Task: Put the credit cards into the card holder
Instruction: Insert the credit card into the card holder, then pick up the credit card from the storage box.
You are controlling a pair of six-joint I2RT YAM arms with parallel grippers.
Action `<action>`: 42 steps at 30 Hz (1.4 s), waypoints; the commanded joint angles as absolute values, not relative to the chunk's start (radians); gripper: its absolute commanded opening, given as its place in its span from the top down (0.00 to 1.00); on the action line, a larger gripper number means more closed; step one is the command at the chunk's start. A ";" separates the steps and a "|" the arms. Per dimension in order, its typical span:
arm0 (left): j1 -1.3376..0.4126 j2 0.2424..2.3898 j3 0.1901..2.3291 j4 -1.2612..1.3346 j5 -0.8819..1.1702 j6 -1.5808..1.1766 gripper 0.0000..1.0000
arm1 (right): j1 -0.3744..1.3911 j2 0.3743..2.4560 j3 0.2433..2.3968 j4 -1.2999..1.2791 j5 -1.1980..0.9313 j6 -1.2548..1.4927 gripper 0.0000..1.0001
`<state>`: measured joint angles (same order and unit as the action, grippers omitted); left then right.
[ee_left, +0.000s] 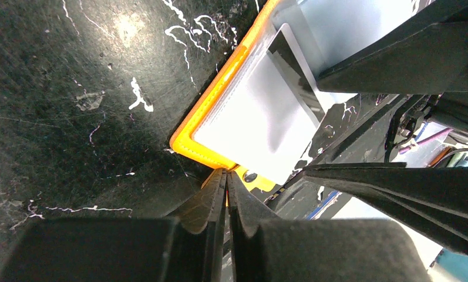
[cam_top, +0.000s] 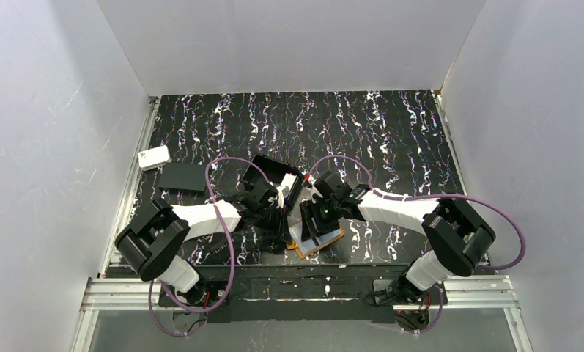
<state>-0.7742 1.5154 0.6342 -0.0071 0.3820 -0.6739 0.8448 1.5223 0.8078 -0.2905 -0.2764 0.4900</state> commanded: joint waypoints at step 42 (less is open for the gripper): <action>-0.484 1.380 1.091 -0.499 0.445 -0.403 0.02 | 0.688 1.359 0.839 -0.262 -0.313 0.438 0.32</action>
<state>-0.5266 1.2510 0.9550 -0.4450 0.4091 -0.4995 0.6945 1.3811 0.7959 -0.2470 -0.3382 0.4610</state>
